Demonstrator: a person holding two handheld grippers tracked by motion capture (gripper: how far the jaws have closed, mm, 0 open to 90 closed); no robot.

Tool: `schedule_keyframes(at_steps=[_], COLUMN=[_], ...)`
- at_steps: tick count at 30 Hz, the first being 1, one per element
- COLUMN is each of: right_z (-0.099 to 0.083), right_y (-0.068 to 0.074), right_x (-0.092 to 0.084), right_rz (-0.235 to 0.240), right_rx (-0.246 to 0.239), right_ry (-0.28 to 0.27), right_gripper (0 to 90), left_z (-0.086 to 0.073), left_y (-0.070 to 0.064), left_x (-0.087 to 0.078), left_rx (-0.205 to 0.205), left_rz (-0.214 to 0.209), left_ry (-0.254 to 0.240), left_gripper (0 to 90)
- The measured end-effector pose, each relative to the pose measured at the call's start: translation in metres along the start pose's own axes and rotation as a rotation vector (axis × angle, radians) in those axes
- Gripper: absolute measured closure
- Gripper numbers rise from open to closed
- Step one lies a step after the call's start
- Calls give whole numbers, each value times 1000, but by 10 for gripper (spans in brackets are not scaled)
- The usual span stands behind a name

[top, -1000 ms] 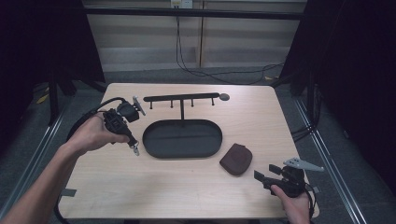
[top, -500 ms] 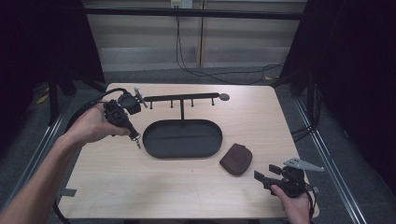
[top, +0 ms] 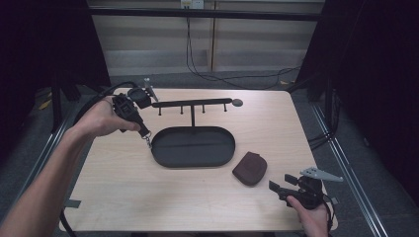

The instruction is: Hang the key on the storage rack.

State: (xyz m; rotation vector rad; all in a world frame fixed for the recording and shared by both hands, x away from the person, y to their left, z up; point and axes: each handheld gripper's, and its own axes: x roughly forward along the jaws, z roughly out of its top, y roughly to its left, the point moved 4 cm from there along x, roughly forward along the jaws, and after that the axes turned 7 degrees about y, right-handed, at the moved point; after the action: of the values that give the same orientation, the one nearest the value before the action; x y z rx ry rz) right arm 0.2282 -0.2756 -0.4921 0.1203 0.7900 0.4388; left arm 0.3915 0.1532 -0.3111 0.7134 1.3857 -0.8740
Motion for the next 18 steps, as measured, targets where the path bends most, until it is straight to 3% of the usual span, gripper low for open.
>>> schedule_keyframes(at_steps=[18], right_z=[0], right_y=[0], right_x=[0], right_rz=[9], right_rx=[2], right_ry=[3], right_gripper=[253], left_z=[30], left_y=[21], left_x=[-5], left_rx=[-9], left_rz=[19], left_ry=[21], left_gripper=[892])
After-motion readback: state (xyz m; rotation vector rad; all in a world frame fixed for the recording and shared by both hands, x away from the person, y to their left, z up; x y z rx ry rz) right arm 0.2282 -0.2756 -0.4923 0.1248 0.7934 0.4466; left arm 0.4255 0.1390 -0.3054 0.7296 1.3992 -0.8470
